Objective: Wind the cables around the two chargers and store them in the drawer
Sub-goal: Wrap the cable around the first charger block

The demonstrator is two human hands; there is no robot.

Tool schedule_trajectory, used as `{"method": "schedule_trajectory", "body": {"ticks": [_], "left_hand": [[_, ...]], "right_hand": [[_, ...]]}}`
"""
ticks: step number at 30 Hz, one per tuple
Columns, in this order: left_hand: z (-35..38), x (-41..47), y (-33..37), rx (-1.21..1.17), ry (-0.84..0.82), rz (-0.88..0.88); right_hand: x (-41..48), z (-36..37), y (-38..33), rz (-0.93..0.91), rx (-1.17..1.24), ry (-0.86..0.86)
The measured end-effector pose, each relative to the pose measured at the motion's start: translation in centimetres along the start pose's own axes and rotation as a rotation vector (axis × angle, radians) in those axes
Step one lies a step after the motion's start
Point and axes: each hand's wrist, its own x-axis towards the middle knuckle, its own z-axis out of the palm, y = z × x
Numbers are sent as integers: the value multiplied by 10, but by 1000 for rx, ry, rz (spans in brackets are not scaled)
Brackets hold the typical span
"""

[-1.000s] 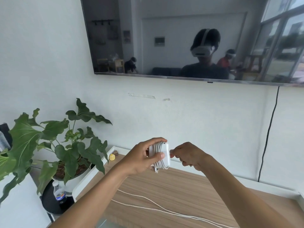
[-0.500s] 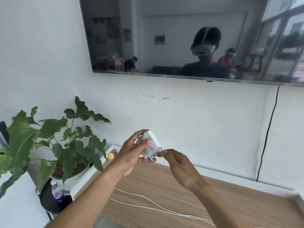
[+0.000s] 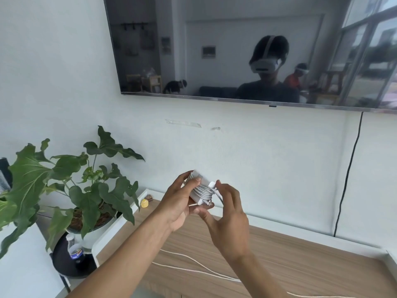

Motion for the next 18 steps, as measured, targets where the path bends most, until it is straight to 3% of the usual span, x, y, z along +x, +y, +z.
{"method": "schedule_trajectory", "body": {"ticks": [7, 18], "left_hand": [[0, 1, 1, 110, 39, -20], [11, -4, 5, 18, 92, 13]], "right_hand": [[-1, 3, 4, 12, 6, 83], [9, 5, 8, 18, 28, 57]]}}
